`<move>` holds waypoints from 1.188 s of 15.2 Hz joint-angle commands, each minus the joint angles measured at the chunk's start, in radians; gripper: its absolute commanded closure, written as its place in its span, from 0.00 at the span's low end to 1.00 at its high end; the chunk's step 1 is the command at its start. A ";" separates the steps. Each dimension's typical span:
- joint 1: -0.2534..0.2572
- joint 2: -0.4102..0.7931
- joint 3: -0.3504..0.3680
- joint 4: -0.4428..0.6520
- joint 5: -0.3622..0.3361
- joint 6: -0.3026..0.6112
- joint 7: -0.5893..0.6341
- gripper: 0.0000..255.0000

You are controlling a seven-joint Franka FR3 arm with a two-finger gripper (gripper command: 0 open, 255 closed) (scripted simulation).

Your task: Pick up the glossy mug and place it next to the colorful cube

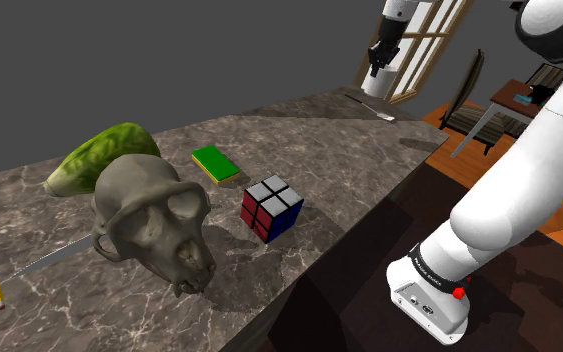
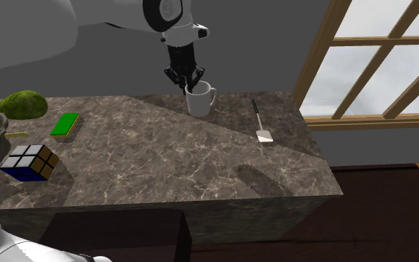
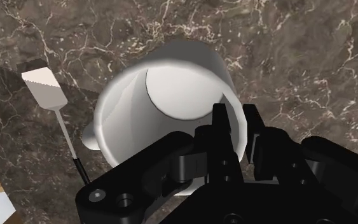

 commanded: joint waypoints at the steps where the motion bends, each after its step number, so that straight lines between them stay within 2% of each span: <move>1: 0.028 -0.066 0.017 -0.073 -0.019 0.006 0.049 1.00; 9: 0.110 -0.278 0.108 -0.312 -0.055 0.024 0.233 1.00; 18: 0.190 -0.449 0.237 -0.484 -0.031 0.009 0.437 1.00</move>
